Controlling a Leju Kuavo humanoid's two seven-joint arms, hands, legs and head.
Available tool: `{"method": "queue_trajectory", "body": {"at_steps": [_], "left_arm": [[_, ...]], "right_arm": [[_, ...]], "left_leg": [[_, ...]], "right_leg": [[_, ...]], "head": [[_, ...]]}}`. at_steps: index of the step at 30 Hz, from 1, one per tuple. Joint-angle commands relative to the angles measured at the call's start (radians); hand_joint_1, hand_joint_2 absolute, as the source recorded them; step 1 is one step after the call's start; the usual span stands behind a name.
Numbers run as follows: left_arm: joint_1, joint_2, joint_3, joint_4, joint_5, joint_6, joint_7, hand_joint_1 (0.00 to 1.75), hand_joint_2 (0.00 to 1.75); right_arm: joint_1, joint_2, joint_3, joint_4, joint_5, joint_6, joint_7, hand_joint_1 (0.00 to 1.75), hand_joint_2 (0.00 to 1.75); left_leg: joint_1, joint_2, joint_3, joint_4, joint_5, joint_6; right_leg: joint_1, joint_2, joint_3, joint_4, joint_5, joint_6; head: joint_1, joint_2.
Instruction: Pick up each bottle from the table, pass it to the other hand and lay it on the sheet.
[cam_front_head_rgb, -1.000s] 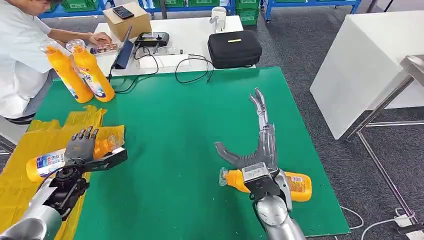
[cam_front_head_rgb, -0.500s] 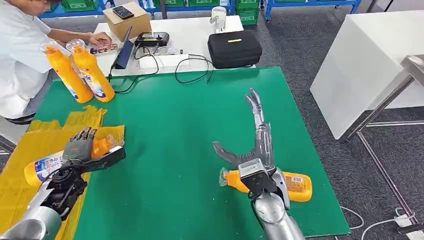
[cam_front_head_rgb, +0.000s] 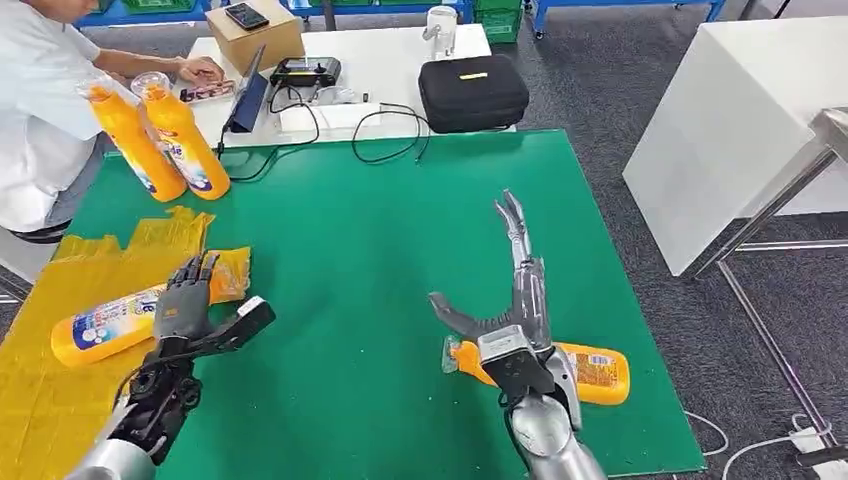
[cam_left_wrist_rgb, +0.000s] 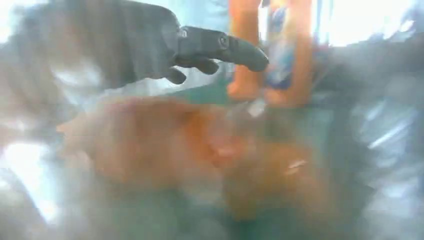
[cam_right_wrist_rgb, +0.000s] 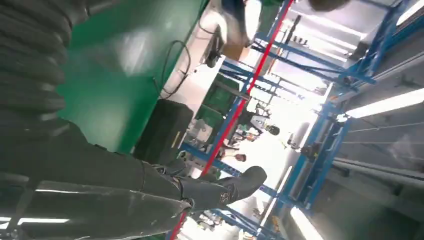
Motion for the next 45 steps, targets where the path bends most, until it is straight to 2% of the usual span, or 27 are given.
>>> {"method": "queue_trajectory", "body": {"at_steps": [1, 7, 13, 15, 16, 17, 18, 21, 23, 25, 42, 43, 44, 45], "left_arm": [[0.134, -0.122, -0.02, -0.506, 0.368, -0.099, -0.146, 0.0, 1.75], [0.235, -0.166, 0.001, -0.791, 0.709, -0.27, -0.257, 0.0, 1.75], [0.243, -0.167, 0.004, -0.8, 0.721, -0.278, -0.264, 0.0, 1.75], [0.256, -0.179, 0.013, -0.826, 0.786, -0.325, -0.293, 0.0, 1.75], [0.275, -0.185, 0.015, -0.855, 0.785, -0.324, -0.292, 0.0, 1.75], [0.28, -0.186, 0.014, -0.86, 0.787, -0.33, -0.293, 0.0, 1.75], [0.298, -0.191, 0.014, -0.886, 0.818, -0.378, -0.292, 0.0, 1.75], [0.316, -0.204, 0.02, -0.899, 0.81, -0.391, -0.291, 0.0, 1.75], [0.32, -0.21, 0.025, -0.891, 0.812, -0.394, -0.291, 0.0, 1.75], [0.323, -0.209, 0.029, -0.885, 0.819, -0.397, -0.296, 0.0, 1.75], [0.32, -0.209, 0.033, -0.884, 0.819, -0.397, -0.297, 0.0, 1.75], [0.319, -0.21, 0.032, -0.883, 0.82, -0.399, -0.299, 0.0, 1.75], [0.315, -0.212, 0.033, -0.879, 0.827, -0.406, -0.302, 0.0, 1.75], [0.312, -0.216, 0.034, -0.876, 0.837, -0.405, -0.309, 0.0, 1.75]], "right_arm": [[0.027, -0.006, -0.049, -0.025, 0.018, -0.006, 0.013, 0.0, 1.75], [0.035, -0.012, -0.051, -0.041, 0.043, -0.015, 0.017, 0.0, 1.75], [0.034, -0.012, -0.052, -0.043, 0.05, -0.018, 0.021, 0.0, 1.75], [0.031, -0.035, -0.035, -0.04, 0.123, -0.02, 0.049, 0.0, 1.75], [0.023, -0.08, 0.002, -0.039, 0.16, 0.058, 0.086, 0.0, 1.75], [0.021, -0.09, 0.01, -0.041, 0.184, 0.062, 0.095, 0.0, 1.75], [0.008, -0.159, 0.072, -0.033, 0.351, 0.085, 0.129, 0.0, 1.75], [0.004, -0.276, 0.152, -0.028, 0.497, 0.154, 0.167, 0.0, 1.75], [0.01, -0.372, 0.19, -0.008, 0.535, 0.208, 0.167, 0.0, 1.75], [0.022, -0.41, 0.184, 0.007, 0.53, 0.206, 0.15, 0.0, 1.75], [0.015, -0.401, 0.188, 0.004, 0.532, 0.204, 0.158, 0.0, 1.75], [0.014, -0.407, 0.196, 0.003, 0.536, 0.214, 0.157, 0.0, 1.75], [0.018, -0.457, 0.226, 0.0, 0.556, 0.26, 0.15, 0.0, 1.75], [0.043, -0.496, 0.219, 0.005, 0.511, 0.303, 0.148, 0.0, 1.75]], "left_leg": [[0.001, -0.003, -0.003, 0.002, -0.001, 0.0], [0.001, -0.001, -0.008, 0.003, -0.002, 0.0], [0.002, 0.0, -0.009, 0.002, -0.002, 0.0], [0.002, 0.0, -0.009, 0.002, -0.001, 0.0], [0.001, 0.0, -0.009, 0.001, -0.001, 0.0], [0.001, 0.0, -0.009, 0.001, -0.001, 0.0], [0.001, 0.0, -0.009, 0.001, -0.001, 0.0], [0.001, 0.0, -0.008, 0.001, -0.001, 0.001], [0.001, -0.001, -0.009, 0.0, -0.001, 0.001], [0.001, -0.002, -0.007, 0.001, -0.002, 0.001], [0.001, -0.001, -0.01, 0.001, -0.001, 0.001], [0.0, -0.001, -0.01, 0.001, -0.001, 0.001], [0.001, 0.0, -0.01, 0.002, -0.002, 0.001], [0.001, -0.001, -0.01, 0.001, -0.001, 0.001]], "right_leg": [[0.001, -0.004, -0.001, 0.0, -0.001, 0.001], [0.001, -0.001, -0.007, 0.0, -0.001, 0.001], [0.002, -0.001, -0.008, 0.0, -0.001, 0.001], [0.002, 0.0, -0.008, 0.0, 0.0, 0.001], [0.001, -0.001, -0.008, -0.001, 0.0, 0.001], [0.001, 0.0, -0.008, -0.001, 0.0, 0.001], [0.001, 0.0, -0.008, -0.001, 0.0, 0.001], [0.001, 0.0, -0.007, -0.001, 0.0, 0.001], [0.001, -0.001, -0.007, -0.002, 0.0, 0.001], [0.001, -0.002, -0.004, -0.003, -0.001, 0.002], [0.001, -0.001, -0.008, -0.001, 0.0, 0.001], [0.0, -0.001, -0.009, -0.001, 0.0, 0.001], [0.001, -0.001, -0.008, -0.001, 0.0, 0.001], [0.001, -0.002, -0.008, -0.001, 0.0, 0.001]], "head": [[0.0, 0.0], [0.0, 0.0], [0.0, 0.0], [0.0, 0.0], [0.0, 0.0], [0.0, 0.0], [0.0, 0.0], [0.0, 0.0], [0.0, 0.0], [0.0, 0.0], [0.0, 0.0], [0.0, 0.0], [0.0, 0.0], [0.0, 0.0]]}}
